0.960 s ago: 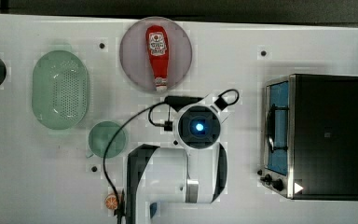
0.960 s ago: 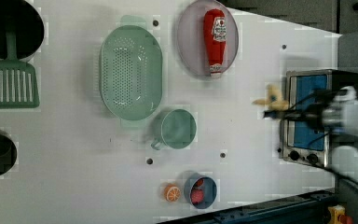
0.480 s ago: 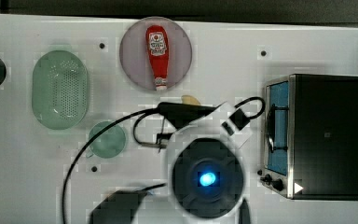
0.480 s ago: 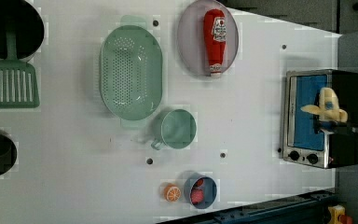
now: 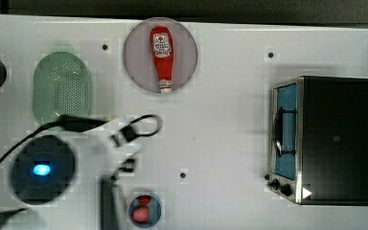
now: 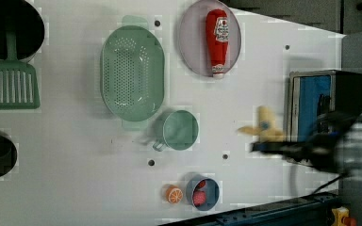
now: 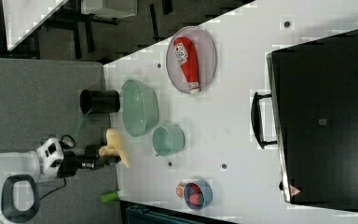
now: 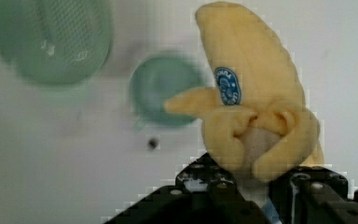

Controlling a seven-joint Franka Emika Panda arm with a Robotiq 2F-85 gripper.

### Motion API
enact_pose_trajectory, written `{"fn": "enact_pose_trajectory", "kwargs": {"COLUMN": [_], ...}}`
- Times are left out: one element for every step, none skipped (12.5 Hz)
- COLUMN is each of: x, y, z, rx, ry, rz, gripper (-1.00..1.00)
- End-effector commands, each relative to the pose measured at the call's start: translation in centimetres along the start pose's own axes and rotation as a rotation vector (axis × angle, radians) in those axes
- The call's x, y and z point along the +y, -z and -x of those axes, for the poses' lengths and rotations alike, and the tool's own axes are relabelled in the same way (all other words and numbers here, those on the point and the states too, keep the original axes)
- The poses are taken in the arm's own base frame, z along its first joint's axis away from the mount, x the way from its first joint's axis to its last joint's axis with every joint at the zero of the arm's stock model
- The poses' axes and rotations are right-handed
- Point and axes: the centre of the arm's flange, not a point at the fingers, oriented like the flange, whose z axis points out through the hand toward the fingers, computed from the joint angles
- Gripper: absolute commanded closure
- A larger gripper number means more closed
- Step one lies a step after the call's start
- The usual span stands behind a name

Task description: Pick Banana and place it in mug.

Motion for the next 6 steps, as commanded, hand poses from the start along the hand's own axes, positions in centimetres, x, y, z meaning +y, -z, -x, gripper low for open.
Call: {"fn": "enact_pose_trajectory", "kwargs": {"x": [-2.4, -3.2, -3.4, -3.3, -3.4, -3.9], "y": [-3.0, -4.7, -6.4, -8.0, -9.5, -12.0], "z": [1.8, 2.2, 2.2, 1.6, 1.0, 0.1], "rx": [0.039, 0.063, 0.073, 0.07, 0.054, 0.027], "ry": [-0.213, -0.238, -0.279, -0.324, -0.343, -0.343], "rz": [0.018, 0.009, 0.0, -0.01, -0.013, -0.018], "gripper": [0.46, 0.46, 0.46, 0.46, 0.46, 0.46]}}
